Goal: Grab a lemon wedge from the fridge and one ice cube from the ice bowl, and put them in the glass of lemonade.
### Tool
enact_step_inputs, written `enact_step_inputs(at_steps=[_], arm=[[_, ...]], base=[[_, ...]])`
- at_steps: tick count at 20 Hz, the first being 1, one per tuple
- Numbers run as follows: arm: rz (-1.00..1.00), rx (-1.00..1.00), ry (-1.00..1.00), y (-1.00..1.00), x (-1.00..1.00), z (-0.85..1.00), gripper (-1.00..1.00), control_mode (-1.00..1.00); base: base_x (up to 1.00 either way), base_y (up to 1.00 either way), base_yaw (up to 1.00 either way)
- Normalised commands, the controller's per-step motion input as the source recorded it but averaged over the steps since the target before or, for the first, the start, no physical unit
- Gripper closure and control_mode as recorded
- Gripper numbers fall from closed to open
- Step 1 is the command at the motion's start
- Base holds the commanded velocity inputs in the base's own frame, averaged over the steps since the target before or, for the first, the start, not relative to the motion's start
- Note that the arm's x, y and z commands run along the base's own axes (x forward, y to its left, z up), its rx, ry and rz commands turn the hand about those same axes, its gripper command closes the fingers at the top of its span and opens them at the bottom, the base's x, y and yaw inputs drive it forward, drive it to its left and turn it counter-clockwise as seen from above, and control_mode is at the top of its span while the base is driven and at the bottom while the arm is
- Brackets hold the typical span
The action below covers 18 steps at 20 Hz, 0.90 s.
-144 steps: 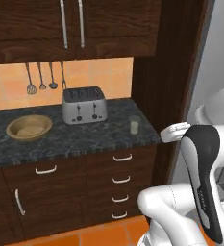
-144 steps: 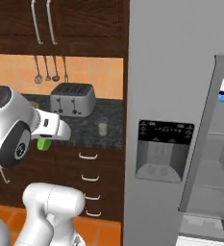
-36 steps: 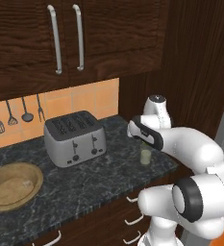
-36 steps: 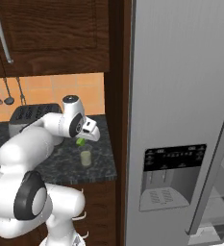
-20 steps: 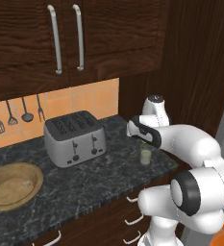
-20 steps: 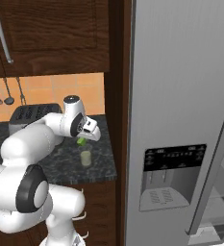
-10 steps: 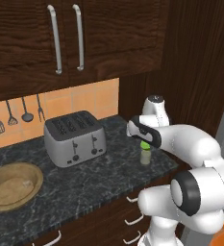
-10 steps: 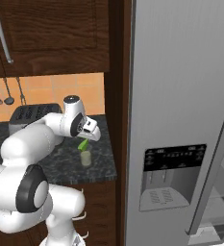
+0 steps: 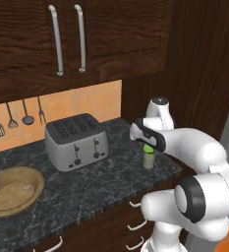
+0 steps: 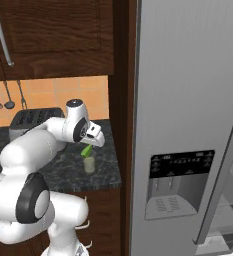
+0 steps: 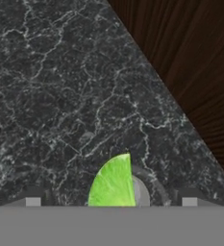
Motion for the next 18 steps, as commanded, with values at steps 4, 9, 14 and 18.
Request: enact_step_inputs(at_steps=[4, 9, 14, 18], arm=[[0.01, 0.01, -0.05, 0.0, -0.33, 0.09, -1.0, -1.0], [0.01, 0.03, -0.1, 0.0, -0.43, 0.1, -1.0, -1.0], [0.03, 0.04, -0.17, 0.0, -0.65, 0.25, -1.0, -1.0], [0.02, -0.07, -0.1, 0.0, -0.81, 0.91, -1.0, -1.0]], base=[[0.0, 0.0, 0.0], [0.0, 0.0, 0.0], [0.0, 0.0, 0.0], [0.0, 0.0, 0.0]])
